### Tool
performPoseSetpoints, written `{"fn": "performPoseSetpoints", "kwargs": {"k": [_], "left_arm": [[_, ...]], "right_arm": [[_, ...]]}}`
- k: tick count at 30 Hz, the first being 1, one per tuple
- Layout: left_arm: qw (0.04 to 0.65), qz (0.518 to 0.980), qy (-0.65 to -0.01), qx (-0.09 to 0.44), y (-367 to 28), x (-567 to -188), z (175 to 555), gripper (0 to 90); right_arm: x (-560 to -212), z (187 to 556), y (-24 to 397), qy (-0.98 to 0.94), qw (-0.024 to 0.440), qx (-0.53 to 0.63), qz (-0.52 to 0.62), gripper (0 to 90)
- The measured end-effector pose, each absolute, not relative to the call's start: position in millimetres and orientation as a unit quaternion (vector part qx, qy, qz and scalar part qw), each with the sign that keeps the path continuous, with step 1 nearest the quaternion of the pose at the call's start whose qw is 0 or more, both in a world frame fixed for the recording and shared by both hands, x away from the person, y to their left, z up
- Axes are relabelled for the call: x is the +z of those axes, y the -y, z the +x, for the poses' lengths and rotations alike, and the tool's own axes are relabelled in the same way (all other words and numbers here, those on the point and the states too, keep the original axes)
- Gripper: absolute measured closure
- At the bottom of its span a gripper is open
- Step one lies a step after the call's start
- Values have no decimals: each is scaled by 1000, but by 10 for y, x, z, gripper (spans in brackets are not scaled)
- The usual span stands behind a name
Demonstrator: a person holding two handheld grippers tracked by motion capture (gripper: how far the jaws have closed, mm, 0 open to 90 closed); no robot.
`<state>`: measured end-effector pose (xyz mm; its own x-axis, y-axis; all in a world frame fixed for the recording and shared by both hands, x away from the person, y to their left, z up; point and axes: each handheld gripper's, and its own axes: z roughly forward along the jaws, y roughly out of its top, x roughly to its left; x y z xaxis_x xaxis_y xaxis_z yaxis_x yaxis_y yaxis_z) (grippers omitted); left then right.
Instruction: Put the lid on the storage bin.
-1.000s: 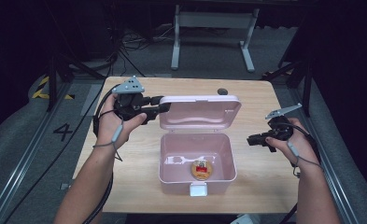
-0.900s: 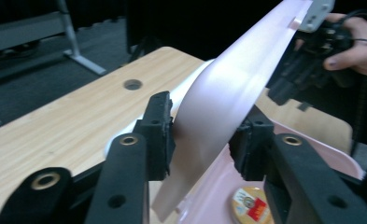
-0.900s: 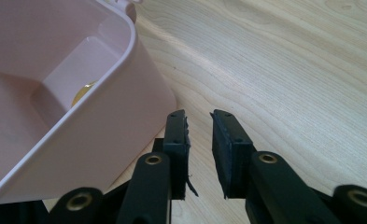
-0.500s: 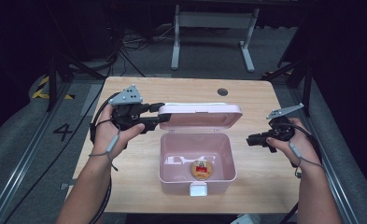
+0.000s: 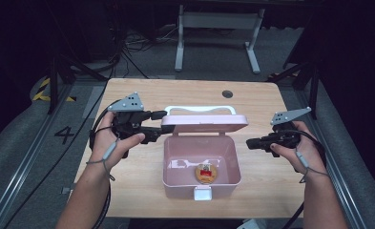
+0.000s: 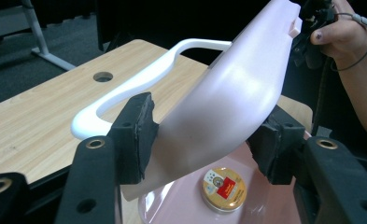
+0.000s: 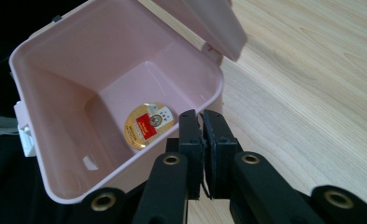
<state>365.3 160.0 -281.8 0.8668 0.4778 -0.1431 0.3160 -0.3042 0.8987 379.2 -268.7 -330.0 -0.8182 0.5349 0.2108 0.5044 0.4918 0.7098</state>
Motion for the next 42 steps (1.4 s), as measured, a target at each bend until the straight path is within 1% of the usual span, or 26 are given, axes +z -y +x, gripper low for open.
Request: {"fn": "performPoseSetpoints", "kwargs": {"k": [2,3,4,8,12,19,23,25,28,29,39,42], "left_arm": [[534,806,-242,76,-1606,-2816,3653,435],[534,809,-240,58,-1611,-2822,3657,416],[532,811,-236,56,-1614,-2824,3663,405],[524,816,-238,48,-1614,-2837,3660,389],[509,827,-234,42,-1598,-2852,3648,342],[483,845,-223,45,-1567,-2870,3622,306],[483,847,-219,31,-1588,-2888,3625,283],[477,851,-216,32,-1603,-2889,3621,255],[472,854,-216,28,-1604,-2906,3606,247],[464,859,-214,27,-1606,-2926,3601,246],[449,868,-211,24,-1684,-2952,3601,241],[441,869,-221,41,-1756,-2964,3609,255]], "right_arm": [[-3292,3781,2672,-863,17,407,298,878],[-3268,3760,2635,-862,13,416,290,882],[-3260,3752,2618,-861,14,421,285,885],[-3241,3729,2569,-860,11,429,276,888],[-3227,3707,2515,-858,11,438,270,877],[-3191,3665,2469,-857,9,446,260,875],[-3167,3642,2452,-854,15,452,255,875],[-3160,3633,2438,-854,17,455,252,879],[-3153,3627,2429,-851,20,459,254,885],[-3139,3623,2428,-848,34,464,255,889],[-3135,3624,2435,-844,34,470,255,888],[-3135,3622,2436,-844,34,471,254,888]]}}
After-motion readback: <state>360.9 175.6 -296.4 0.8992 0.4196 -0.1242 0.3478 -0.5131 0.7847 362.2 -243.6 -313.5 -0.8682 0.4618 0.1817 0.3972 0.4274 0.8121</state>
